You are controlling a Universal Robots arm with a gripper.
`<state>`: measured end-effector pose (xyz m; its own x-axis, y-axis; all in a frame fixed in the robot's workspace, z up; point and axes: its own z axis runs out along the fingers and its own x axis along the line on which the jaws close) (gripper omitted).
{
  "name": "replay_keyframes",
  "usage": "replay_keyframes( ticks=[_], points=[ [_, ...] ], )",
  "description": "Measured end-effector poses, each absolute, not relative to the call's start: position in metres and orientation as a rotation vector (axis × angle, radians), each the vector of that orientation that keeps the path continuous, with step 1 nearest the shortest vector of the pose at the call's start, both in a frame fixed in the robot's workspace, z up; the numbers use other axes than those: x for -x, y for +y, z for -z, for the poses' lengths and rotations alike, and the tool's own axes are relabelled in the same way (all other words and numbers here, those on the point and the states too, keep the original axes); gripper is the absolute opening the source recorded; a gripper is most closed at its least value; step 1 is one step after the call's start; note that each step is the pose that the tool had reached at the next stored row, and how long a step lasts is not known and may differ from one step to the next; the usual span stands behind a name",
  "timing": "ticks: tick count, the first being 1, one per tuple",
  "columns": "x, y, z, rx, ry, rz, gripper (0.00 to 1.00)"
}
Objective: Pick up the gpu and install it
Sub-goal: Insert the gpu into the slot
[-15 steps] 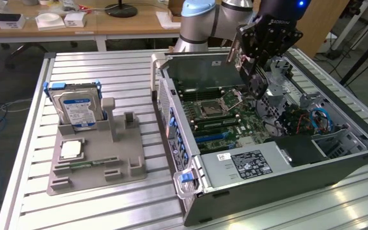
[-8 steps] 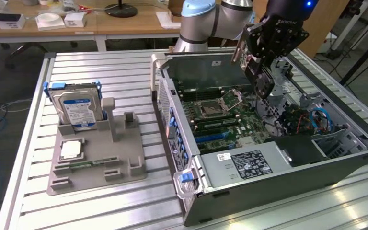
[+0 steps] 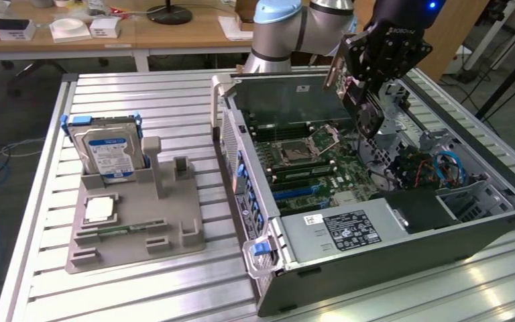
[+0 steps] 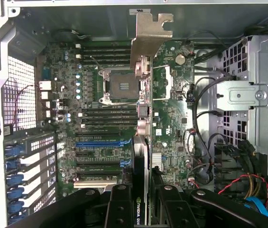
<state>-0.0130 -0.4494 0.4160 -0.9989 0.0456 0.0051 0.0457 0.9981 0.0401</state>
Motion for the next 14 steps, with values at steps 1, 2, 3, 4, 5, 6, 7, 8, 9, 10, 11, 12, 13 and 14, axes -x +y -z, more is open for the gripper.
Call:
replay_keyframes(
  ticks=[1,2,3,4,5,6,7,8,9,10,11,12,13,14],
  points=[
    [0.013,-0.4494,-0.416,0.072,-3.136,0.063,0.26],
    [0.013,-0.4494,-0.416,0.072,-3.136,0.063,0.26],
    [0.013,-0.4494,-0.416,0.072,-3.136,0.063,0.26],
    [0.013,-0.4494,-0.416,0.072,-3.136,0.063,0.26],
    [0.013,-0.4494,-0.416,0.071,-3.136,0.063,0.26],
    [0.013,-0.4494,-0.416,0.07,-3.136,0.063,0.26],
    [0.013,-0.4494,-0.416,0.066,-3.136,0.063,0.26],
    [0.0131,-0.4494,-0.416,0.06,-3.136,0.063,0.26],
    [0.013,-0.4494,-0.416,0.055,-3.136,0.063,0.26],
    [0.013,-0.4494,-0.416,0.048,-3.136,0.063,0.26],
    [0.013,-0.4494,-0.4159,0.038,-3.136,0.063,0.26],
    [0.013,-0.4494,-0.4159,0.026,-3.136,0.063,0.26],
    [0.013,-0.4494,-0.4159,0.014,-3.136,0.063,0.26],
    [0.013,-0.4494,-0.4159,0.003,-3.136,0.063,0.26]
  ],
)
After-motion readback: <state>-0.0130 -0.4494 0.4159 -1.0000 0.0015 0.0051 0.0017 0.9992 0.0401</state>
